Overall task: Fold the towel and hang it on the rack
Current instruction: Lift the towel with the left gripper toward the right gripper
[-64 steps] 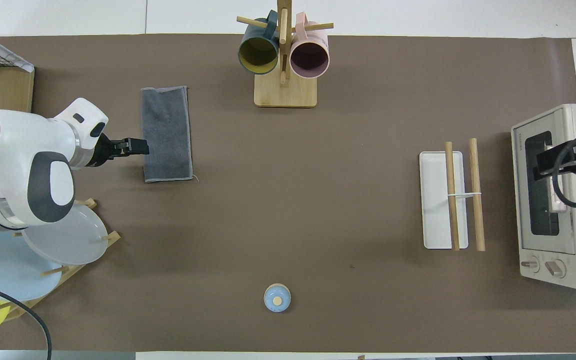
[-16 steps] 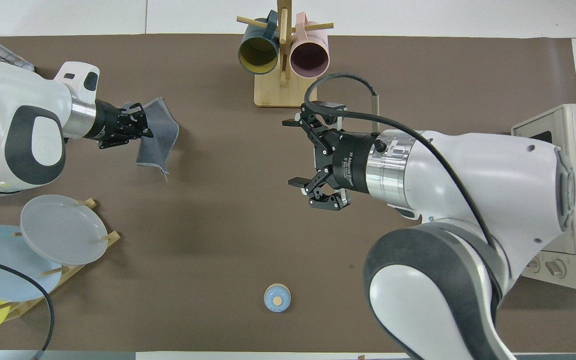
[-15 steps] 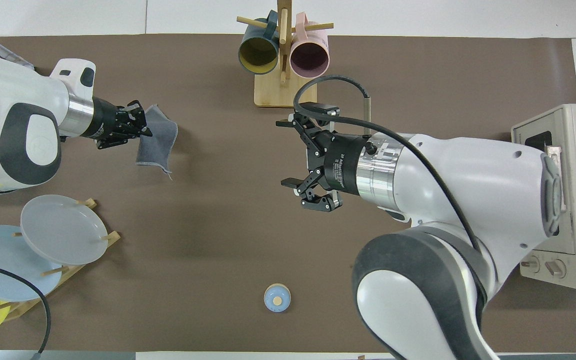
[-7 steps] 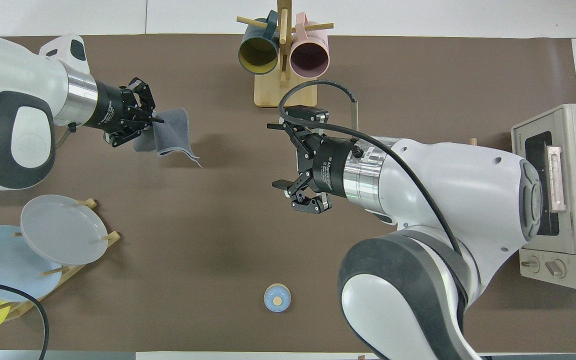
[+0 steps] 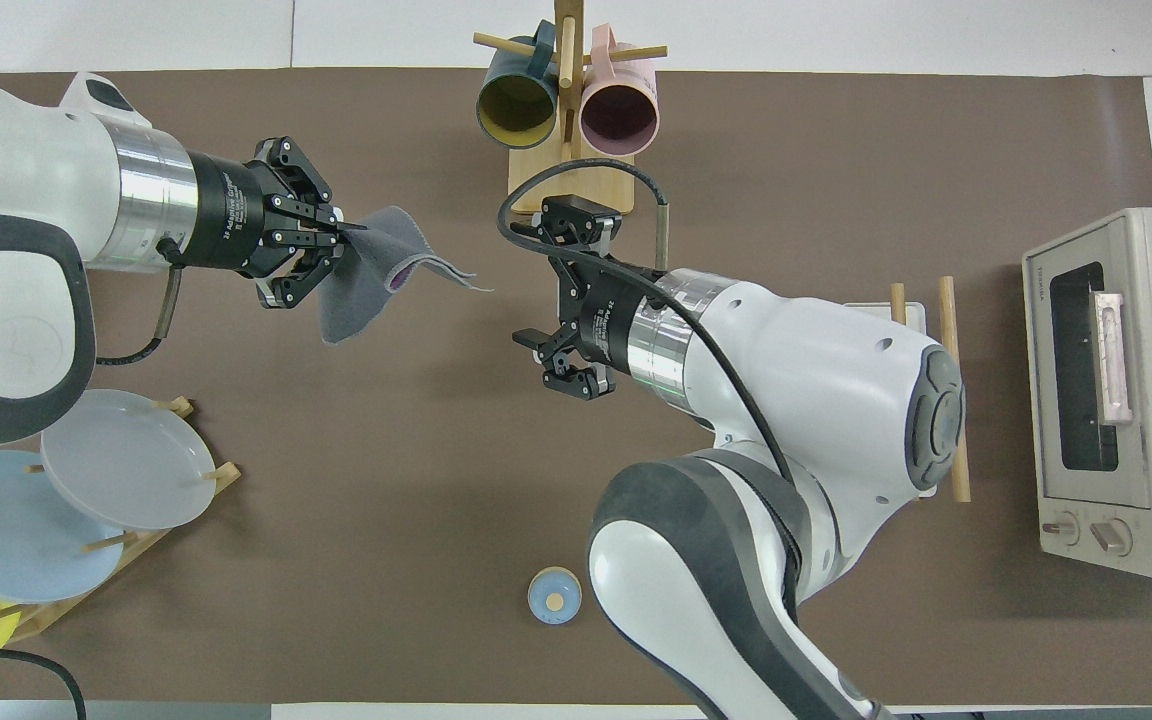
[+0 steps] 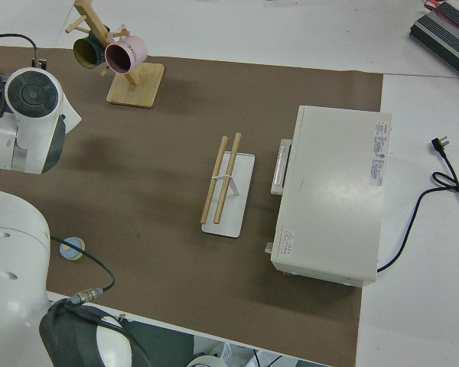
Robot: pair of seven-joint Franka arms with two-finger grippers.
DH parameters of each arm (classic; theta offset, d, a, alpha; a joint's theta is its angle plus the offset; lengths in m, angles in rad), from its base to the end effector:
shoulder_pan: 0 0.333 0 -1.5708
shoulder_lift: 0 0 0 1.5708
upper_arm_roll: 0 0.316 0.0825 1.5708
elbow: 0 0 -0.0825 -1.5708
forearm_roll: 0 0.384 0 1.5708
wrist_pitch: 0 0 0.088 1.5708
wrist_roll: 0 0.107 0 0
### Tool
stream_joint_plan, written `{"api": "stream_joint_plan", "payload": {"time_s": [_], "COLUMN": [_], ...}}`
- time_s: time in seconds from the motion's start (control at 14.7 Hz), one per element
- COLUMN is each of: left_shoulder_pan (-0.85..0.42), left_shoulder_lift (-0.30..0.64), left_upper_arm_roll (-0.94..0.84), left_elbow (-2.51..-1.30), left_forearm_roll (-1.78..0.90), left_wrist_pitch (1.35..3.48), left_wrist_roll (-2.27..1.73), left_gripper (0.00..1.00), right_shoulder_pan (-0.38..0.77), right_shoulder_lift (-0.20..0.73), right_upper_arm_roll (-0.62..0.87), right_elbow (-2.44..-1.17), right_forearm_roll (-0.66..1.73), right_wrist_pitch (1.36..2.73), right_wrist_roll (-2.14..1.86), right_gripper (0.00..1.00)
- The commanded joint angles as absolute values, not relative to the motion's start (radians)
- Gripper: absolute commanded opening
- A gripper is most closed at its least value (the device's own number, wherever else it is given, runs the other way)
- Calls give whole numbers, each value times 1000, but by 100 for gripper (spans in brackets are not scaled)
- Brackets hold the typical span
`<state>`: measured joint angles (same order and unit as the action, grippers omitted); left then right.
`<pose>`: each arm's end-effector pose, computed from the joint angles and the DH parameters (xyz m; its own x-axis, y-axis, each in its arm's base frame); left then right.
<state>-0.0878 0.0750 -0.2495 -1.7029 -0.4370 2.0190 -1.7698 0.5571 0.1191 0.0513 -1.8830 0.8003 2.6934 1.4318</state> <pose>0.5693 -0.2208 0.5680 0.0194 0.8869 -0.4616 0.9935 0.0348 0.1086 0.5350 0.3422 0.5159 0.2740 -0.7544 -0.5964 -0.8797 0.0540 -0.4724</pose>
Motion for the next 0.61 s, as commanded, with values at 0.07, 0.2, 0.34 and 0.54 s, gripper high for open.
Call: {"api": "stream_joint_plan", "payload": {"time_s": [0.07, 0.2, 0.34, 0.54], "left_shoulder_pan": [-149, -158, -156, -156], "left_shoulder_lift": [15, 12, 12, 12], "left_upper_arm_roll": [-239, -239, -238, -238], "left_elbow": [-1811, -1816, -1816, -1816], "left_forearm_roll": [-460, -462, -460, -460], "left_wrist_pitch": [2109, 2126, 2146, 2148], "left_wrist_roll": [-1962, -2035, -2085, -2106], "left_gripper": [0, 0, 0, 0], "right_shoulder_pan": [560, 560, 566, 568], "right_shoulder_lift": [179, 202, 204, 203], "right_upper_arm_roll": [51, 51, 51, 51], "right_elbow": [-1783, -1761, -1763, -1772], "right_forearm_roll": [885, 885, 884, 884], "right_wrist_pitch": [2706, 2706, 2706, 2706], "right_wrist_roll": [1428, 1427, 1422, 1416], "right_gripper": [100, 100, 100, 94]}}
